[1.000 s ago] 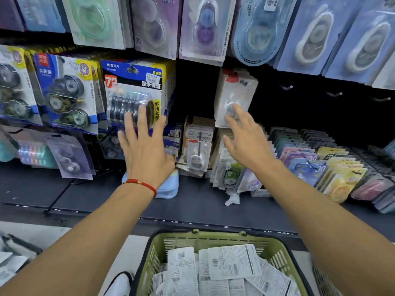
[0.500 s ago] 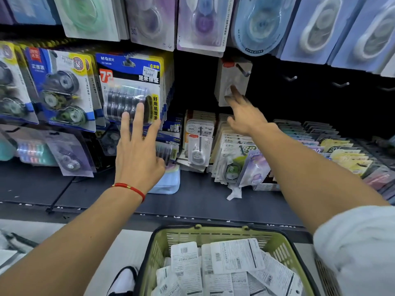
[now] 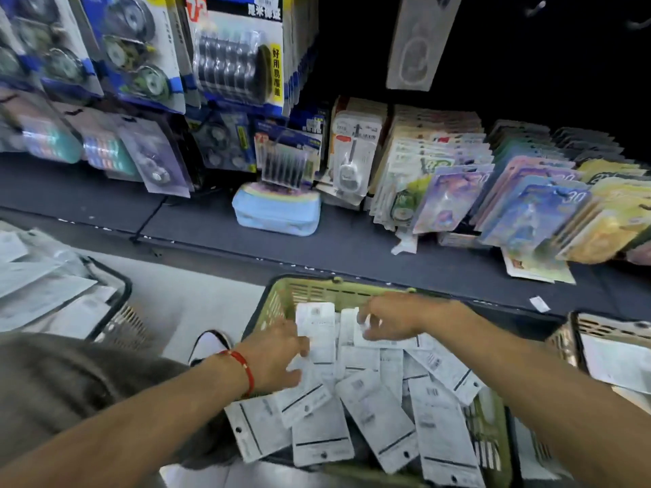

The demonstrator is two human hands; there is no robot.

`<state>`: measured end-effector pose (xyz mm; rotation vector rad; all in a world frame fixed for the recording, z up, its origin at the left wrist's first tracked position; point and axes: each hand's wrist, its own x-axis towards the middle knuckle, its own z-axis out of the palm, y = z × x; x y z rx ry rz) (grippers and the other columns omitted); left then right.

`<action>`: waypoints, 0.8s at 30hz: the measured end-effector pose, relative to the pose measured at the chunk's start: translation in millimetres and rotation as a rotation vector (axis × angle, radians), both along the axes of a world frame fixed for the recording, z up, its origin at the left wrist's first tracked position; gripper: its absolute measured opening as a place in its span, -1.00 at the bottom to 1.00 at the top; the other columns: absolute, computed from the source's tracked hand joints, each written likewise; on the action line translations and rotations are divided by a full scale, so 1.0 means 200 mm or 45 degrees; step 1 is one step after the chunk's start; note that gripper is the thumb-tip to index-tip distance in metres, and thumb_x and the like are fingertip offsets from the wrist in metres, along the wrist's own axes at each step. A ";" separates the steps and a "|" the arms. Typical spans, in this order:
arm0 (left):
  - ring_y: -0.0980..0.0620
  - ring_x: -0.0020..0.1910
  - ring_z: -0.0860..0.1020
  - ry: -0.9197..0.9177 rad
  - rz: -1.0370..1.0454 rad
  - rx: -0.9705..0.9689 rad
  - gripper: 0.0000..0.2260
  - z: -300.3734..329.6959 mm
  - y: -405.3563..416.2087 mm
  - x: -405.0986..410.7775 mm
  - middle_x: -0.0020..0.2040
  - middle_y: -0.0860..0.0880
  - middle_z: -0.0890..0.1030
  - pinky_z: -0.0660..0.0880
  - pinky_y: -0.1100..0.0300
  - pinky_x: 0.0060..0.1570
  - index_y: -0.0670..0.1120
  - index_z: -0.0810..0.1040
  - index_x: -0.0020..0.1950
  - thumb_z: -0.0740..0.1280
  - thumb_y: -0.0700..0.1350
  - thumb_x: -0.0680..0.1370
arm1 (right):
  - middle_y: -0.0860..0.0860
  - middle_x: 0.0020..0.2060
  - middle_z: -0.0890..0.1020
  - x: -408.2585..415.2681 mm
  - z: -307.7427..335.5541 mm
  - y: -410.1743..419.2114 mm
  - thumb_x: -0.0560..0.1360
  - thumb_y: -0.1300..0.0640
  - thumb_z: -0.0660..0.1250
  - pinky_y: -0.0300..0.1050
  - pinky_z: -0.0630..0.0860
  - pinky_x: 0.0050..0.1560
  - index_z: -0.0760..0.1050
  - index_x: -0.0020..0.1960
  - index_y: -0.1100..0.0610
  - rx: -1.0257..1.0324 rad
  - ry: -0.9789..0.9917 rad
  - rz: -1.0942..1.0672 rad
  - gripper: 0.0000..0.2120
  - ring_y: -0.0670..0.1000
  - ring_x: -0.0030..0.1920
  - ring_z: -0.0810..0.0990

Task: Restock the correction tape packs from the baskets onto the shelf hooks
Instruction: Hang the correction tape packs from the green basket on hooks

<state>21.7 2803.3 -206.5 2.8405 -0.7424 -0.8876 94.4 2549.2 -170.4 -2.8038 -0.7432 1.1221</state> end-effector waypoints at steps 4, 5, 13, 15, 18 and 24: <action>-0.11 0.36 0.45 0.196 -0.011 0.086 -0.57 -0.08 0.06 -0.08 0.33 -0.10 0.48 0.42 0.05 0.31 -0.01 0.47 0.45 0.38 0.10 0.62 | 0.15 0.31 0.59 -0.29 -0.27 0.24 0.65 -0.27 0.27 0.06 0.52 0.16 0.37 0.51 0.09 0.111 0.101 0.035 -0.41 0.22 0.29 0.56; -0.11 0.35 0.46 0.171 0.014 0.080 -0.60 -0.09 0.06 -0.07 0.32 -0.09 0.50 0.43 0.04 0.30 -0.01 0.48 0.44 0.38 0.04 0.62 | 0.18 0.33 0.58 -0.35 -0.31 0.30 0.65 -0.25 0.29 0.07 0.52 0.15 0.31 0.55 0.11 0.182 0.133 -0.041 -0.38 0.24 0.31 0.56; 0.05 0.53 0.32 0.256 0.132 -0.235 -0.18 -0.10 0.12 0.00 0.60 0.08 0.33 0.28 0.06 0.55 0.16 0.16 0.67 0.53 -0.01 0.52 | 0.18 -0.05 0.71 -0.30 -0.32 0.28 0.60 0.29 0.43 -0.19 0.63 -0.26 0.65 0.17 0.27 1.085 0.526 -1.225 -0.84 0.03 -0.25 0.68; 0.14 0.45 0.38 0.193 0.322 -0.442 -0.23 -0.11 0.10 0.00 0.53 0.14 0.41 0.34 0.17 0.45 0.16 0.23 0.65 0.54 0.05 0.53 | 0.19 -0.15 0.67 -0.22 -0.24 0.22 0.59 0.23 0.45 -0.19 0.62 -0.26 0.64 0.09 0.36 1.382 0.739 -1.385 -0.82 0.02 -0.29 0.66; 0.00 0.19 0.63 -0.060 0.641 -0.697 -0.65 -0.10 0.07 0.03 0.12 0.10 0.66 0.48 0.33 0.01 0.07 0.57 0.37 0.44 0.09 0.60 | 0.18 -0.17 0.67 -0.19 -0.20 0.17 0.63 -0.09 0.37 -0.11 0.64 -0.24 0.60 0.20 0.26 1.614 0.954 -1.520 -0.60 0.09 -0.24 0.68; -0.10 0.23 0.64 0.152 1.011 -1.016 -0.62 -0.05 0.11 0.08 0.30 -0.04 0.65 0.59 -0.18 0.27 -0.02 0.47 0.46 0.41 -0.08 0.65 | -0.07 0.52 0.44 -0.53 -0.35 0.07 0.54 -0.36 0.39 -0.01 0.32 0.47 0.25 0.60 -0.18 0.538 0.331 -0.138 -0.28 -0.04 0.47 0.38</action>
